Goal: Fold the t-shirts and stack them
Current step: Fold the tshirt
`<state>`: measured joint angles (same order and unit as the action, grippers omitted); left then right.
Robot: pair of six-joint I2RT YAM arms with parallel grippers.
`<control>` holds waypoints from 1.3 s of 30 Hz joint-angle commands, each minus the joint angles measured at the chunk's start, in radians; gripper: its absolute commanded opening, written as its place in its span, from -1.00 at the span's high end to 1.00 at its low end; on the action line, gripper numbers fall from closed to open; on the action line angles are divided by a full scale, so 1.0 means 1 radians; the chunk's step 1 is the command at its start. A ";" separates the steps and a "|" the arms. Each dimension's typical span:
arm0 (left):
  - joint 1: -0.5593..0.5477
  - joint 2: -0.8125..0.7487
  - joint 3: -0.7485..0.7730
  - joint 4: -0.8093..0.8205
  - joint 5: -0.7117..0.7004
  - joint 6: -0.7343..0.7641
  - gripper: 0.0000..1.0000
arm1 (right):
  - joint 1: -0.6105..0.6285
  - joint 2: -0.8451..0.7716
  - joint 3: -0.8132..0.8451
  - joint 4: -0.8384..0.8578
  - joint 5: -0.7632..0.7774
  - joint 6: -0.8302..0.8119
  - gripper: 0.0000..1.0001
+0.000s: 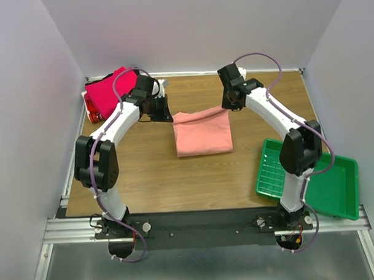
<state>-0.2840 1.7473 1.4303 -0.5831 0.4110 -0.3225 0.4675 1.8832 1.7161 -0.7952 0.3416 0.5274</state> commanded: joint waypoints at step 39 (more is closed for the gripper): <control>0.140 0.092 0.036 0.046 -0.195 -0.095 -0.78 | -0.087 0.548 0.624 0.103 -0.292 -0.317 -0.53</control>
<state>-0.1543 1.9415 1.5131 -0.5613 0.3004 -0.3866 0.3908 2.4554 2.3585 -0.7479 0.1528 0.2573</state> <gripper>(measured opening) 0.852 0.750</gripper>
